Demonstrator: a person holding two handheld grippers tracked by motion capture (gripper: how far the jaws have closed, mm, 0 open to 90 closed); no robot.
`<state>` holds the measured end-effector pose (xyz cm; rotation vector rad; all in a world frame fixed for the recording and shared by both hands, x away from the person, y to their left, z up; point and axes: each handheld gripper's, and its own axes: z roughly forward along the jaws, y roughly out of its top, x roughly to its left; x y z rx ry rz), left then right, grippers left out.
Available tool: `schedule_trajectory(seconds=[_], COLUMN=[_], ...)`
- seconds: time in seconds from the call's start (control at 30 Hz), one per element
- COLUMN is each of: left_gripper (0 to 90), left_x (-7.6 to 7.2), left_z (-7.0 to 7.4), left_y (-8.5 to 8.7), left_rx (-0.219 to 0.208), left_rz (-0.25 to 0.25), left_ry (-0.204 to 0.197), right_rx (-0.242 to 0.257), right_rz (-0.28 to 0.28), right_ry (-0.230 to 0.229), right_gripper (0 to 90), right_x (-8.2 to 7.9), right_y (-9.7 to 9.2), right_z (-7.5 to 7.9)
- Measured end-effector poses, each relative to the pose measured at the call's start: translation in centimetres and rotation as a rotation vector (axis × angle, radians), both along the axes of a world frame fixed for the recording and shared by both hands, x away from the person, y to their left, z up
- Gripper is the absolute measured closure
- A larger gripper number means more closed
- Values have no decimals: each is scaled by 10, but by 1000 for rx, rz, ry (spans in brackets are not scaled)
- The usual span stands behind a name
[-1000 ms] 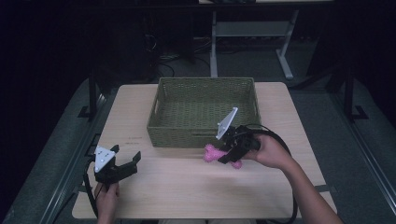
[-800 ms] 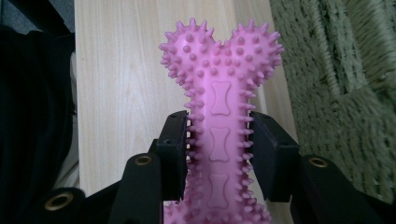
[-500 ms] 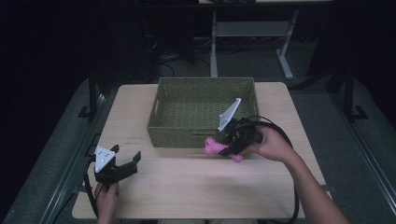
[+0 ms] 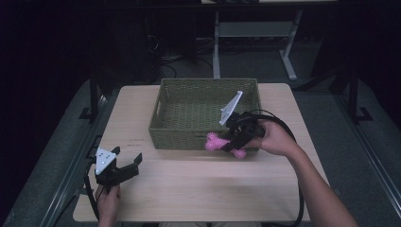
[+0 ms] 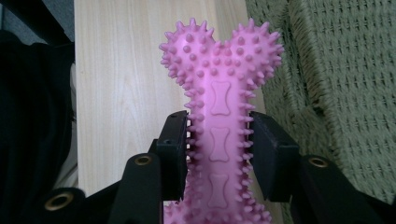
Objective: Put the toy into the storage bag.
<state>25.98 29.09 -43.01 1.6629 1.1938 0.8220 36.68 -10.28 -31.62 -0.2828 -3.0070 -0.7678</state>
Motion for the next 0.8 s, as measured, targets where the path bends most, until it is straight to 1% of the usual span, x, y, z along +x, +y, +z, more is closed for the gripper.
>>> schedule_trajectory(seconds=[0.1,0.17,0.27,0.5,0.67,0.8], left_gripper=[136,137,136,136,136,137], left_x=[0,0,0,0,0,1], left_z=[0,0,0,0,0,0], left_y=[0,0,-1,-1,-1,-1], left_rx=[-3,-3,-1,-3,-4,-4], left_rz=[0,0,-1,-2,0,-1], left_ry=[2,2,-1,1,2,1], right_rx=[1,-9,0,-5,3,-10], right_rz=[1,0,0,-8,-12,-23], right_ry=[-2,-7,-7,-7,-8,-10], right_gripper=[584,583,583,584,583,583], right_x=[2,3,6,11,17,22], right_y=[1,2,3,2,0,-1], right_z=[3,5,8,11,15,18])
